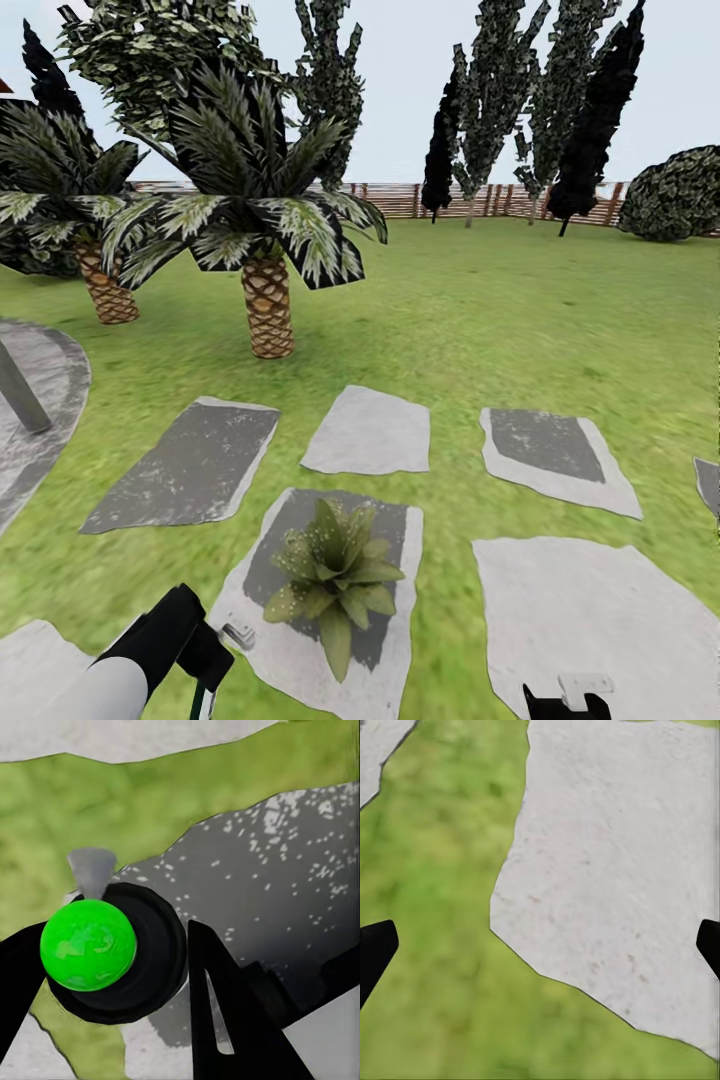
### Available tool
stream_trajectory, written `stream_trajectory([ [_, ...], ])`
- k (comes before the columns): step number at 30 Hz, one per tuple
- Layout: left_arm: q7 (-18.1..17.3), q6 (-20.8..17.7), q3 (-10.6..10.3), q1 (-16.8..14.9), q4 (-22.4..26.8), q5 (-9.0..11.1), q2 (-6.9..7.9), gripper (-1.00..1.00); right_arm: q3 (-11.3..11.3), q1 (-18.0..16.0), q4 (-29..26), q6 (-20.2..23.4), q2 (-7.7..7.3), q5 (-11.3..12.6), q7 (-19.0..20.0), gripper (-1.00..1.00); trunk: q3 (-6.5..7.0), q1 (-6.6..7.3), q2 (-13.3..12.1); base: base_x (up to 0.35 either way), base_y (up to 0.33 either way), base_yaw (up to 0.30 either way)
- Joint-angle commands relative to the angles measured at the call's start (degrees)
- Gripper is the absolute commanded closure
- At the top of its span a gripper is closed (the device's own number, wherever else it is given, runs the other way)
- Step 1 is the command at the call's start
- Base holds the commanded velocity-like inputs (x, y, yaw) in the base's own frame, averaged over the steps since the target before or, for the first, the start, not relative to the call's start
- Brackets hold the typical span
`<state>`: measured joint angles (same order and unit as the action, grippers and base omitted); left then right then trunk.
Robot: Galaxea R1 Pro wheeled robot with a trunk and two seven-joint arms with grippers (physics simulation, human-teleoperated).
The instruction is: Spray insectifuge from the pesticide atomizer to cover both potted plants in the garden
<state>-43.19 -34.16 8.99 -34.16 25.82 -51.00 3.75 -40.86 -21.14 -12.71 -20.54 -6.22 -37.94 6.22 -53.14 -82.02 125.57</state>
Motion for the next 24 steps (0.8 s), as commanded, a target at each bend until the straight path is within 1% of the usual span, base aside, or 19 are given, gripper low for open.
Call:
stream_trajectory([
  [1,-0.4,-0.3,0.4,0.0,0.1,-0.4,-0.06,1.00,-0.5,0.0,0.1,-0.2,0.04,-0.1,0.5,-1.00,-0.05,0.01,0.0,-0.095,-0.220,0.041],
  [10,-0.4,-0.3,0.5,0.0,0.4,-0.4,-0.06,1.00,-0.4,0.0,0.1,-0.2,0.24,-0.1,0.5,-1.00,-0.05,0.01,0.0,-0.211,-0.190,0.251],
  [14,-0.4,-0.3,0.5,0.0,0.3,-0.4,-0.07,1.00,-0.4,0.0,0.1,-0.2,0.24,-0.1,0.5,-1.00,-0.05,0.01,0.0,-0.056,-0.147,0.268],
  [17,-0.4,-0.3,0.5,0.0,0.4,-0.4,-0.06,1.00,-0.4,0.0,0.1,-0.2,0.24,-0.1,0.5,-1.00,-0.05,0.01,0.0,-0.007,-0.160,0.075],
  [24,-0.4,-0.3,0.5,0.0,0.4,-0.4,-0.07,1.00,-0.4,0.0,0.1,-0.2,0.24,-0.1,0.5,-1.00,-0.05,0.01,0.0,-0.001,-0.173,0.006],
])
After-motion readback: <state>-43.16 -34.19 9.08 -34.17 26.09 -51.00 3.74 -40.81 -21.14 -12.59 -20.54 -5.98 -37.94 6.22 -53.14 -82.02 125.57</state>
